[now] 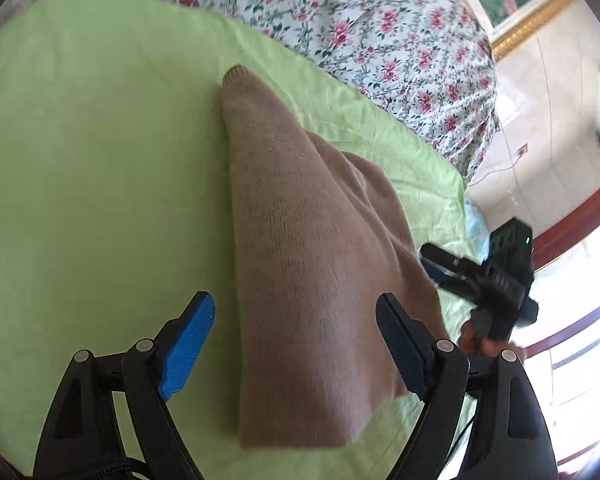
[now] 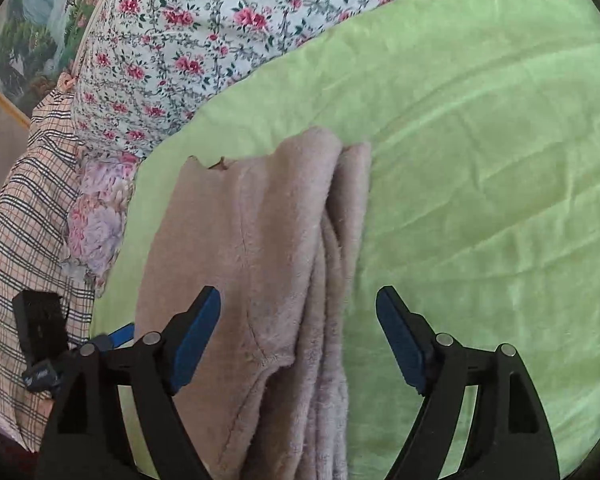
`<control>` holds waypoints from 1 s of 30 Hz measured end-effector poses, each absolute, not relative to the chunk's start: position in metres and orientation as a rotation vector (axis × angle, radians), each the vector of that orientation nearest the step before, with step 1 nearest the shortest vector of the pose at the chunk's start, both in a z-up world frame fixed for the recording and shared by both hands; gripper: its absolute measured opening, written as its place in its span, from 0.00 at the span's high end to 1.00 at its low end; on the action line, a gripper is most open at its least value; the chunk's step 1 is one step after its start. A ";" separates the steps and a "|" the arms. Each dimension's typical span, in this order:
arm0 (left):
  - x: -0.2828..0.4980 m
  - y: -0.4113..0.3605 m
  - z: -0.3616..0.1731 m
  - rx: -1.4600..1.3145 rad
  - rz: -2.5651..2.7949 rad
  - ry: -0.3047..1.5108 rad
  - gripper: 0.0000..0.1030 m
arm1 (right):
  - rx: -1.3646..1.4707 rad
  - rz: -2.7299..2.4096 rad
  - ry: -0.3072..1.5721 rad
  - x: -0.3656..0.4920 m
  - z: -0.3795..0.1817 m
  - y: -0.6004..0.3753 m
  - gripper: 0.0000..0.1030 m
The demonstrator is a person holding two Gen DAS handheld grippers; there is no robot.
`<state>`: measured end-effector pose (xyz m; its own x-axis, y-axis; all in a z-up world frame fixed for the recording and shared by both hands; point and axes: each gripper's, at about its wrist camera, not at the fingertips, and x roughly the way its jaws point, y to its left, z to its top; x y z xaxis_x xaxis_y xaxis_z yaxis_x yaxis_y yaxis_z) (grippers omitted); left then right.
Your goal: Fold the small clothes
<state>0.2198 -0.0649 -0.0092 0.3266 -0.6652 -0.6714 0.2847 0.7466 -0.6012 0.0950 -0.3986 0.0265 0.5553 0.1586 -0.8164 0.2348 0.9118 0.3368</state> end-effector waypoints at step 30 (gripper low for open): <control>0.167 0.037 0.036 -0.302 -0.622 0.951 0.61 | 0.498 0.286 0.992 0.120 -0.012 -0.244 0.70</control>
<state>0.1667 0.0373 0.0355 0.4250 -0.6162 -0.6631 0.3607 0.7872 -0.5003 0.1200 -0.2437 -0.0119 0.5231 0.4484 -0.7248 -0.0063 0.8525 0.5228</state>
